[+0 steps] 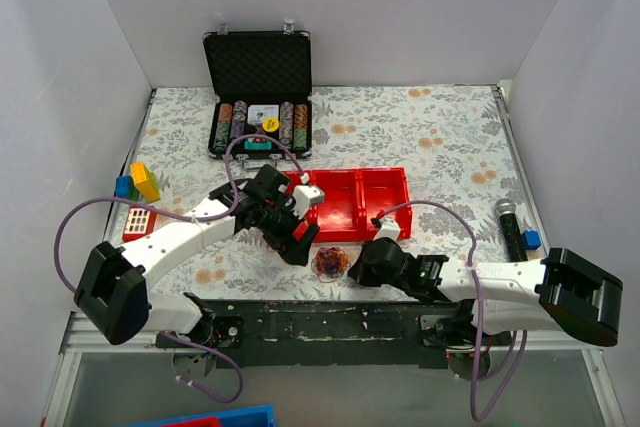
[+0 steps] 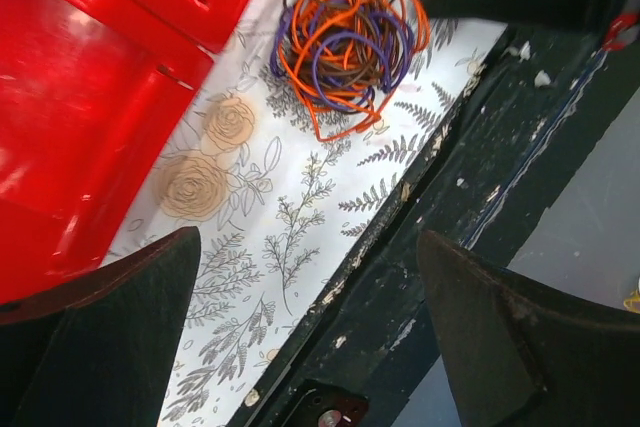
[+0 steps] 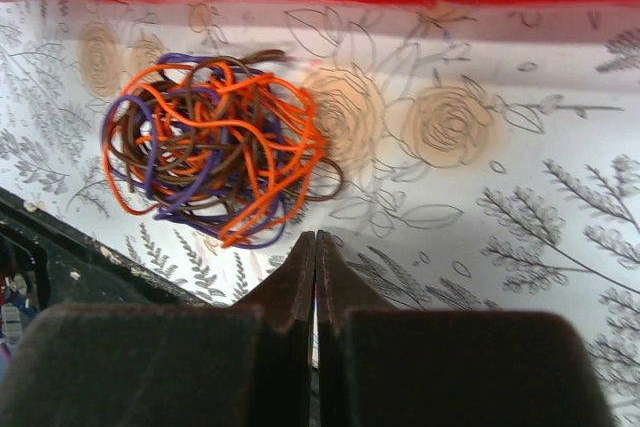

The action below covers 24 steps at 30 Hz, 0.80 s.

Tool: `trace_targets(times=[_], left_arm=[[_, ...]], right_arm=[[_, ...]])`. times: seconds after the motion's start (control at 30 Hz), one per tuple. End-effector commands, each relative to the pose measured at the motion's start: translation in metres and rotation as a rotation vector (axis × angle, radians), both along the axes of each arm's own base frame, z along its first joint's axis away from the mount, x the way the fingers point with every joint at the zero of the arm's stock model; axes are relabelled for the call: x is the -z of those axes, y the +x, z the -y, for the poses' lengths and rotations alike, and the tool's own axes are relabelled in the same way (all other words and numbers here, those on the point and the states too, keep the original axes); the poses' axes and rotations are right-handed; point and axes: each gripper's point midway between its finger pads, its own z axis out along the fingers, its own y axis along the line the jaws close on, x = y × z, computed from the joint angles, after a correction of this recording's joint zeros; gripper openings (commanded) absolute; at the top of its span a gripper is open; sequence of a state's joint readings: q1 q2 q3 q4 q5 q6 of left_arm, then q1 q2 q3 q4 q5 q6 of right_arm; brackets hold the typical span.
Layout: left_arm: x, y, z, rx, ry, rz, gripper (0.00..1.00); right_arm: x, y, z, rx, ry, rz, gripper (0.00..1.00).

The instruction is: Untangle the cables

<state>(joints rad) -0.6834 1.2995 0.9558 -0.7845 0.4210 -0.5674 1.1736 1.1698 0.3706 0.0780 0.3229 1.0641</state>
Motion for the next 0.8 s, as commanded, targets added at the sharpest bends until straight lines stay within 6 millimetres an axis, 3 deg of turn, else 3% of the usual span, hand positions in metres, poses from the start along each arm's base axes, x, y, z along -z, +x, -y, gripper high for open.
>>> trace_targets(times=[0.0, 0.37, 0.5, 0.63, 0.77], left_arm=[[0.011, 0.003, 0.015, 0.024, -0.046, 0.037, 0.85], [0.041, -0.004, 0.032, 0.005, -0.060, -0.043, 0.65], [0.047, -0.004, 0.034, -0.005, -0.045, -0.063, 0.63], [0.054, -0.003, 0.035, -0.001, -0.018, -0.071, 0.60], [0.064, -0.002, 0.036, 0.014, 0.015, -0.076, 0.48]], right_arm=[[-0.004, 0.004, 0.005, 0.055, 0.033, 0.017, 0.01], [-0.004, -0.001, 0.016, 0.075, 0.042, 0.015, 0.02], [-0.011, 0.002, 0.019, 0.088, 0.055, 0.040, 0.26], [-0.025, 0.009, 0.018, 0.099, 0.066, 0.082, 0.38], [-0.031, 0.013, 0.017, 0.107, 0.080, 0.105, 0.43]])
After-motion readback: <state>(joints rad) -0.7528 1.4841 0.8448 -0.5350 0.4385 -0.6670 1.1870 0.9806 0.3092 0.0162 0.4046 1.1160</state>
